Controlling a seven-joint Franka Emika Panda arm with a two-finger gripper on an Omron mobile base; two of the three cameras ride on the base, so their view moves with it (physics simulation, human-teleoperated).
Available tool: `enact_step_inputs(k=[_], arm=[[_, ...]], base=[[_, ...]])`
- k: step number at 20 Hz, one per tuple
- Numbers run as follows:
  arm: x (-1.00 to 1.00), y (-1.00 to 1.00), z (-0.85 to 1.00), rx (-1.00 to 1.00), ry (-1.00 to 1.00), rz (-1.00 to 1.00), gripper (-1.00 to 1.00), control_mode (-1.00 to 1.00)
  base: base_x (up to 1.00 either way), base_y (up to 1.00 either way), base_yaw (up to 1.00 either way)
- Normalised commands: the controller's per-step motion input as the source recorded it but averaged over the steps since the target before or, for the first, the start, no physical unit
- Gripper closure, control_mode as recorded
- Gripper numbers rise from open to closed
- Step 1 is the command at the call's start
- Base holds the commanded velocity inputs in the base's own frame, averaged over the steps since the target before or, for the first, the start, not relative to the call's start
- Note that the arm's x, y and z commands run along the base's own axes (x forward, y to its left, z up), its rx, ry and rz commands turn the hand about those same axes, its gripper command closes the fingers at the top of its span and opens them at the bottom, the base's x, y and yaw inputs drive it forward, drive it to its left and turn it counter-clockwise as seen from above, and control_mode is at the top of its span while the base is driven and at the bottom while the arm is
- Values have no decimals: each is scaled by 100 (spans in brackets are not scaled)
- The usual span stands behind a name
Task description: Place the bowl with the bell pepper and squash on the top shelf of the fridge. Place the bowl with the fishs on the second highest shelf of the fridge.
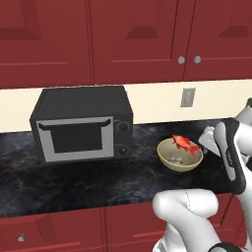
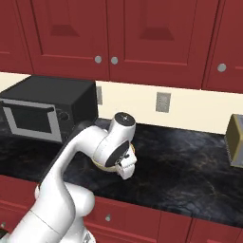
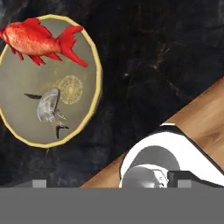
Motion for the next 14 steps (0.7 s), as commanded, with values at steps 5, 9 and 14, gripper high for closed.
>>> enact_step_inputs(k=[5, 9, 14], arm=[[92, 0, -59, 0, 7, -2, -100, -100], [38, 0, -73, 0, 18, 0, -100, -100], [61, -15, -37, 0, 5, -4, -100, -100]], base=[[0, 0, 0], [0, 0, 0], [0, 0, 0]])
